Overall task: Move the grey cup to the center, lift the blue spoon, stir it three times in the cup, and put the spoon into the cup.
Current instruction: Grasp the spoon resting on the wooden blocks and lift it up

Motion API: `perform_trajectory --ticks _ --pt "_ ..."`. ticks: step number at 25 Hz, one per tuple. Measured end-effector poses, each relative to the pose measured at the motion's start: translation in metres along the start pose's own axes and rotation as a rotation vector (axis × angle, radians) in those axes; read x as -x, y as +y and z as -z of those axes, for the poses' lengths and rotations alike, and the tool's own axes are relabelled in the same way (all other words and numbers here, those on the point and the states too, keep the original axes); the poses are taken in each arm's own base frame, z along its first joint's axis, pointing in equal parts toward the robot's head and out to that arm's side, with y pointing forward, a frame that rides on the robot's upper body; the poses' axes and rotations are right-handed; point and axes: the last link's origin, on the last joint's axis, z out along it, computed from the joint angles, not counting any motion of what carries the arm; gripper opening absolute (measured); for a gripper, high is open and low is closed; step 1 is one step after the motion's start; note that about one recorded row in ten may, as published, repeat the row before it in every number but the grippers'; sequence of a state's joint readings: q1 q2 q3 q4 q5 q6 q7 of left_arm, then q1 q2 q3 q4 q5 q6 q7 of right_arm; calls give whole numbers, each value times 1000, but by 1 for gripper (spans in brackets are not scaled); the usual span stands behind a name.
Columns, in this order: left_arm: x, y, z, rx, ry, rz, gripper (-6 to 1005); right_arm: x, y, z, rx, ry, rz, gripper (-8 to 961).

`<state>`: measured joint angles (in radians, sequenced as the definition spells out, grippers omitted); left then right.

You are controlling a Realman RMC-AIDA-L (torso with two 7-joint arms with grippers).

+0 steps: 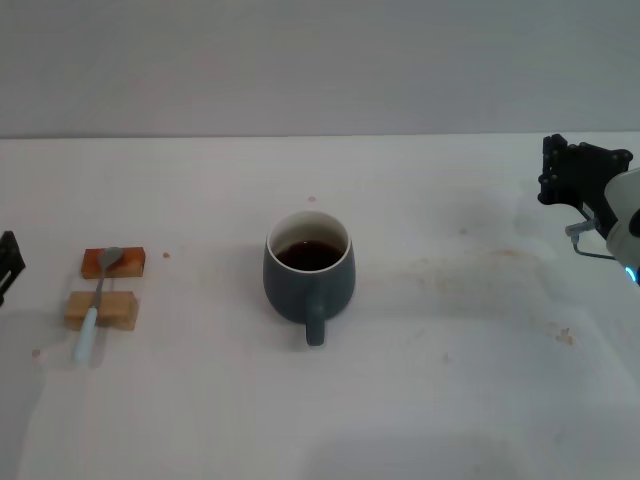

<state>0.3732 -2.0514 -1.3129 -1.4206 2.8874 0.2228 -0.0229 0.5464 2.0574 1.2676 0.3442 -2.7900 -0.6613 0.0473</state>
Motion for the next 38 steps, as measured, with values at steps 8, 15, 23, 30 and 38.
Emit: perform_trajectory --ticks 8,15,23,30,38 --pt "10 17 15 36 -37 38 804 4 -7 -5 -19 -1 4 29" --pt "20 27 24 56 -70 71 795 7 -9 -7 -30 -8 14 28" --pt "32 36 28 77 -104 104 786 10 -9 -9 -33 -13 10 28" --pt "39 38 30 82 -113 118 778 11 -9 -9 -37 -15 7 28" --pt "50 39 28 89 -118 154 768 11 -10 -9 -38 -16 6 29"
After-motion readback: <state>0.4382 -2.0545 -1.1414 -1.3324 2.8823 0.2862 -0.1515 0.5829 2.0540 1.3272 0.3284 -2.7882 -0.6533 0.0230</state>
